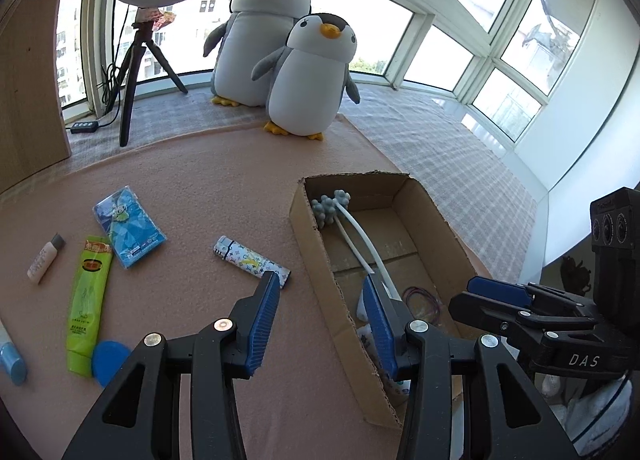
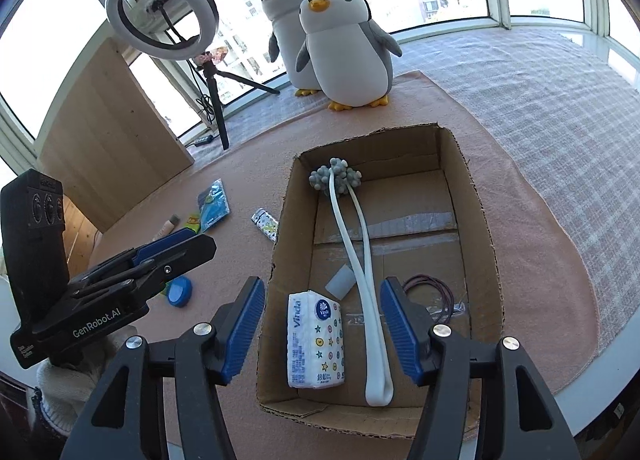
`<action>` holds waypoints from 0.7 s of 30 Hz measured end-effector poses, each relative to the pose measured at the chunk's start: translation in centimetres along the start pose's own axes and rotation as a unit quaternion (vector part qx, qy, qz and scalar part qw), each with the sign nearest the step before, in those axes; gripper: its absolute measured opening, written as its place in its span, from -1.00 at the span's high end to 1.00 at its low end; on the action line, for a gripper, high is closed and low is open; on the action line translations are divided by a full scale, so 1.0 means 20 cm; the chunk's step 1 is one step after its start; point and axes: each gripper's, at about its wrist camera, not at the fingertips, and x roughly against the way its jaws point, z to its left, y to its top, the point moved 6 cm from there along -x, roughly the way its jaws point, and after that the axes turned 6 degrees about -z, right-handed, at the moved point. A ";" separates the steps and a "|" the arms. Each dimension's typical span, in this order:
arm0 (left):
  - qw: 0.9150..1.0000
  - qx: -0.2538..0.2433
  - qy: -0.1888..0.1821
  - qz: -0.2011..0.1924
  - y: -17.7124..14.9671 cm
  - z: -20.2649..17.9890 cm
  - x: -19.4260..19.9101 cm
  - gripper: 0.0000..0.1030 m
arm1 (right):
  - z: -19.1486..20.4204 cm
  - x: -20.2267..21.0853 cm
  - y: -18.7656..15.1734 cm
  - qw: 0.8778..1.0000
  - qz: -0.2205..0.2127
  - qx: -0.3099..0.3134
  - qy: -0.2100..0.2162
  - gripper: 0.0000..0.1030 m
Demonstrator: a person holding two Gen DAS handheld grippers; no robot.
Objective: Organize objects
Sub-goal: 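Carry the hair ties and white cap into the box with both tools and release, then withdraw both tools from the box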
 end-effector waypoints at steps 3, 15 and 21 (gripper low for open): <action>1.000 0.018 0.013 -0.004 0.01 0.13 0.07 0.09 | 0.10 -0.04 0.01 1.000 0.002 0.008 0.013 -0.09; 0.993 0.086 0.086 0.005 -0.11 0.76 0.27 0.09 | 0.51 -0.30 0.00 0.996 0.039 0.035 0.067 -0.09; 0.988 0.113 0.106 0.018 -0.21 1.01 0.30 0.10 | 0.65 -0.50 -0.03 0.994 0.076 0.032 0.076 -0.09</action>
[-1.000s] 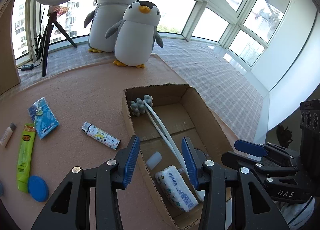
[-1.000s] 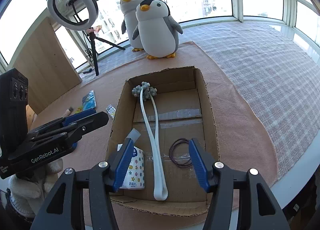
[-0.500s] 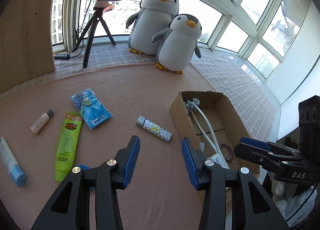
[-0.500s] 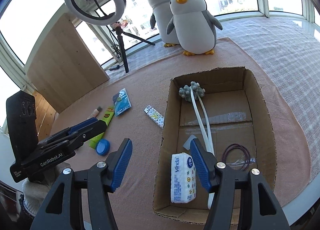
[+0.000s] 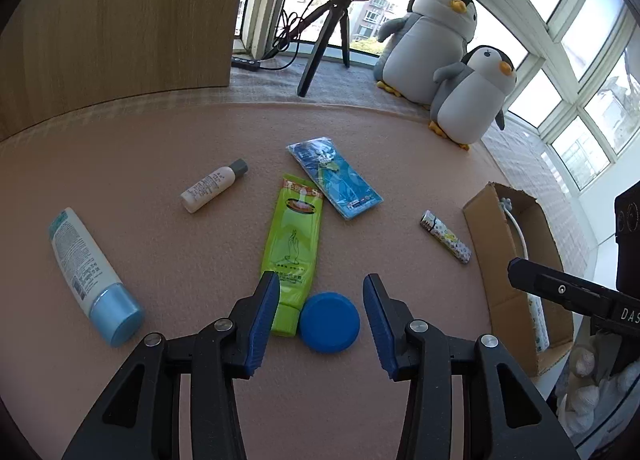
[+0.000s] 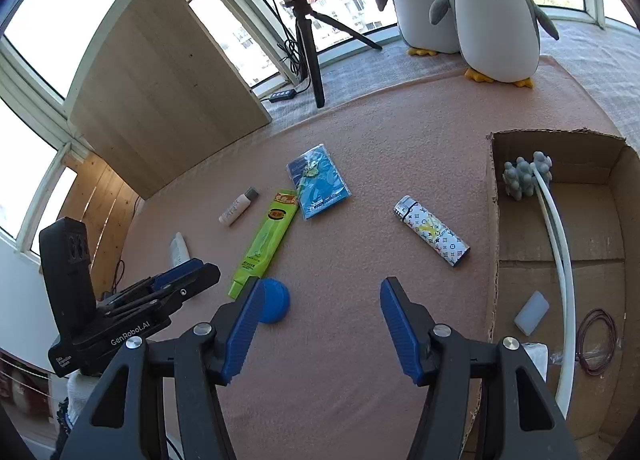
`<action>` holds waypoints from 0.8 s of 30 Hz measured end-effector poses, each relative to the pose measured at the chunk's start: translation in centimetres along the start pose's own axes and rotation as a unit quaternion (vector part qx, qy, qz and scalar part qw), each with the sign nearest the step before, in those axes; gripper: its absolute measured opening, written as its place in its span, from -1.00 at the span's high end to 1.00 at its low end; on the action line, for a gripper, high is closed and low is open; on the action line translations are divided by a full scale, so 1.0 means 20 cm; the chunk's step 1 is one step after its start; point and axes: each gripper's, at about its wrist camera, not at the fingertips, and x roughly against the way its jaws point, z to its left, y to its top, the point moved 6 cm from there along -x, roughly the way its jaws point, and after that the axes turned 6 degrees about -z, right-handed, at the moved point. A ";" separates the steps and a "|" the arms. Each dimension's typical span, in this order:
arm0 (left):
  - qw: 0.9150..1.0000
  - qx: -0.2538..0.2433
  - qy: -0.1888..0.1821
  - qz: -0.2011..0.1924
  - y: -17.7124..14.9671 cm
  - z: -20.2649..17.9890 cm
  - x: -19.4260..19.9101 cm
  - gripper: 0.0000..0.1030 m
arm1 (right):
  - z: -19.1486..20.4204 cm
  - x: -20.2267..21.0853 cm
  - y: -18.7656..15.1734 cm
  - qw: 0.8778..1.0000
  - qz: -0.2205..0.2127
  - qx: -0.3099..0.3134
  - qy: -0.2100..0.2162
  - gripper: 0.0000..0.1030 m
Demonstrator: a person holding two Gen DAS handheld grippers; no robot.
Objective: Organize objects
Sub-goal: 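Withdraw both tools from the box, then move the right tool down over the green tube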
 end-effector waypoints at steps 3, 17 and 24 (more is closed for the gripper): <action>1.000 0.005 0.001 0.009 -0.02 0.08 -0.03 0.10 | 0.05 -0.11 0.01 1.000 0.015 0.004 -0.002 -0.09; 0.999 0.015 -0.008 0.042 -0.08 0.22 -0.21 0.34 | 0.19 -0.52 0.03 0.997 0.076 -0.019 -0.005 0.29; 0.999 0.000 -0.017 0.039 -0.09 0.21 -0.20 0.34 | 0.22 -0.66 -0.01 0.995 0.101 -0.023 -0.004 0.45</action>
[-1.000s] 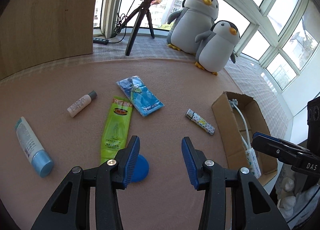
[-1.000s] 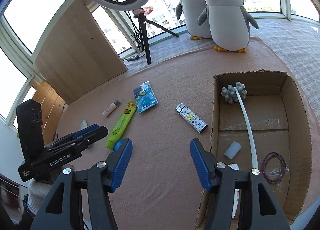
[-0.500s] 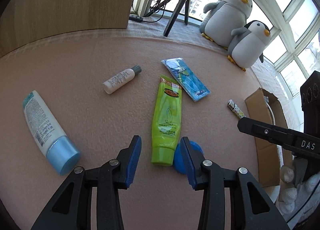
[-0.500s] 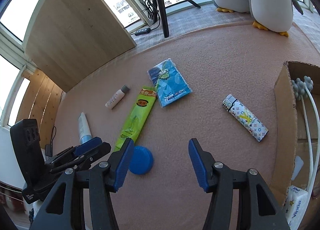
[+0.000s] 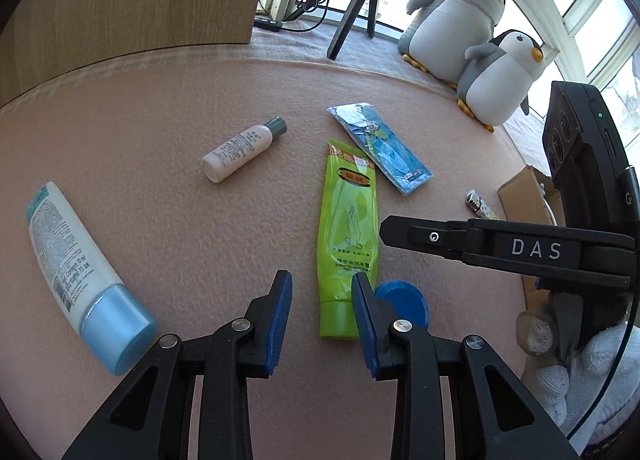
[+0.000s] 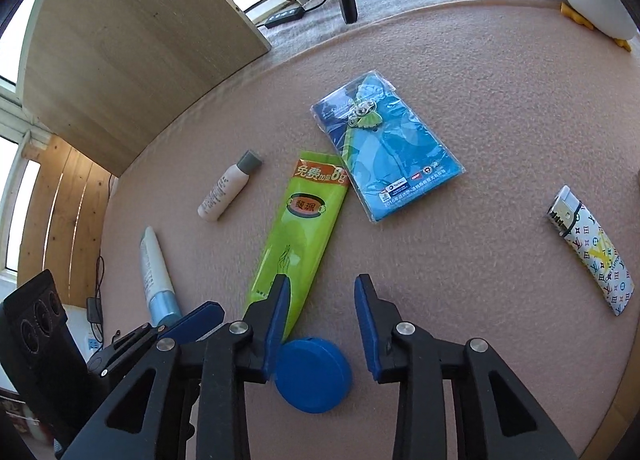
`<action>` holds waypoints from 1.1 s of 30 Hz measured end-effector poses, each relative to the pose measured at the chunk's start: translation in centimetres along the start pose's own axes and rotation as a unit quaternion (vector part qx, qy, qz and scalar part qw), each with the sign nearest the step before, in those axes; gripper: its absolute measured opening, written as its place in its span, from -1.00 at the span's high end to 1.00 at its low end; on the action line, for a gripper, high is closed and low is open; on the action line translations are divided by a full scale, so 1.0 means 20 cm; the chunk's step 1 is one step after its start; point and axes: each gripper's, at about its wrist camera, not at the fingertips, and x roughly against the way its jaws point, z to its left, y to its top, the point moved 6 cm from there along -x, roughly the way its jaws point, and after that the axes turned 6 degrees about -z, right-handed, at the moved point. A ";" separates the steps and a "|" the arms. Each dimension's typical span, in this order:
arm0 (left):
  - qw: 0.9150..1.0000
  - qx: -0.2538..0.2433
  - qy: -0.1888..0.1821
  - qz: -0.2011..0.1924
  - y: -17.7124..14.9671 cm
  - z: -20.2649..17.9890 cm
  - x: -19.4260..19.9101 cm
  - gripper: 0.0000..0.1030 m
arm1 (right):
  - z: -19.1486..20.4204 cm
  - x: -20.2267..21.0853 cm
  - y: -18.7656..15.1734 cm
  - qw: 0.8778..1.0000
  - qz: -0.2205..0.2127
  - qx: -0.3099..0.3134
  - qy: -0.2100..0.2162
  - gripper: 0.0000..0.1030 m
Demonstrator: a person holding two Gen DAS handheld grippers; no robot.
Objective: Organize objects
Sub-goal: 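Move the right tool down over the green tube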
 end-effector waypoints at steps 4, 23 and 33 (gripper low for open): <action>1.000 0.003 -0.010 0.002 -0.02 0.01 0.01 0.35 | 0.04 -0.04 -0.01 1.000 0.004 0.015 -0.005 0.56; 0.999 -0.005 -0.029 0.030 -0.29 0.00 0.17 0.41 | 0.30 -0.08 -0.27 0.993 0.045 0.108 0.023 0.64; 0.999 0.020 -0.030 0.036 -0.30 0.06 0.17 0.03 | 0.29 -0.05 -0.35 0.995 0.056 0.060 0.055 0.29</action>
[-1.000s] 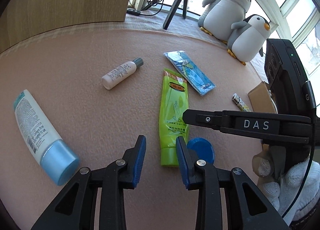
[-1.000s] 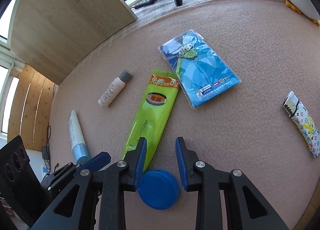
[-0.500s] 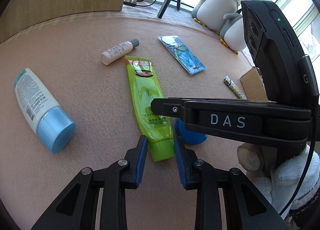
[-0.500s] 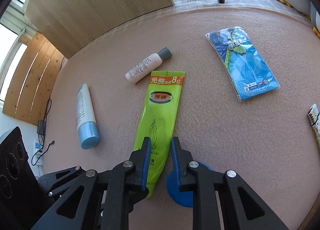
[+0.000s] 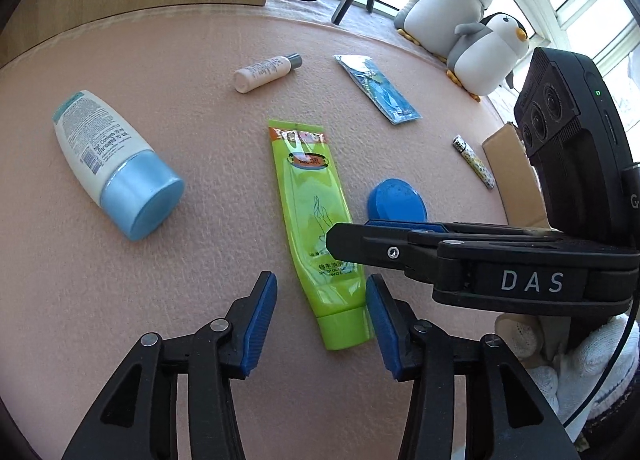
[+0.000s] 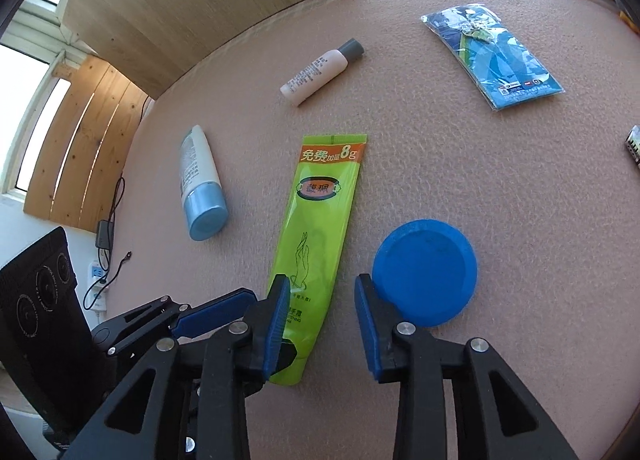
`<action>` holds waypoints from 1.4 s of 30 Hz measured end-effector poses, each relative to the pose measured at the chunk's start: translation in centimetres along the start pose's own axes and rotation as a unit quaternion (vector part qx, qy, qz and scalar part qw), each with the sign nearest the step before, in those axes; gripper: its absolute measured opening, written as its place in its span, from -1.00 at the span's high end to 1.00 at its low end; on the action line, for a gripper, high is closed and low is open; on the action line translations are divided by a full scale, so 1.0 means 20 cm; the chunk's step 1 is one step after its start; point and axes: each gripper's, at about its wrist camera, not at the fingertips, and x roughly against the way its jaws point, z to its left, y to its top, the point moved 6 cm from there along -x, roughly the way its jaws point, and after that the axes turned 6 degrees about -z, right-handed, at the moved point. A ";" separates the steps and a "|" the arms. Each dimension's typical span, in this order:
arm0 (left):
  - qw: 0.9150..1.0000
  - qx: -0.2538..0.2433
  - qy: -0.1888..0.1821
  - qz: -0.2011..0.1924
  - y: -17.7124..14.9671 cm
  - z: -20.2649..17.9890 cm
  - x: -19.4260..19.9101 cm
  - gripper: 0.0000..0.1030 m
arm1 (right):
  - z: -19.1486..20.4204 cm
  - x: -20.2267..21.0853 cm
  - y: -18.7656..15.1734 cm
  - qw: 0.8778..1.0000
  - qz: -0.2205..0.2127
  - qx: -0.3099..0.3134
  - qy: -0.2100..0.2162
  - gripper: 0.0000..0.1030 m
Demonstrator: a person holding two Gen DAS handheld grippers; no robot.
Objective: Organize objects
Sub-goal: 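Close the right tool on the green tube, then carry the green tube with the right tool into the box and release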
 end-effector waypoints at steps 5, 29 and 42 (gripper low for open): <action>1.000 -0.007 -0.008 0.004 0.01 -0.02 -0.04 0.06 | 0.03 -0.02 -0.02 1.000 0.005 0.006 0.001 0.28; 0.997 -0.026 -0.047 -0.052 -0.02 -0.47 0.10 0.16 | -0.09 0.48 -0.13 0.996 -0.091 0.013 -0.018 0.37; 0.989 -0.095 -0.104 -0.050 0.00 -1.14 -0.02 0.16 | -0.49 0.97 -0.18 0.983 -0.167 -0.040 -0.064 0.37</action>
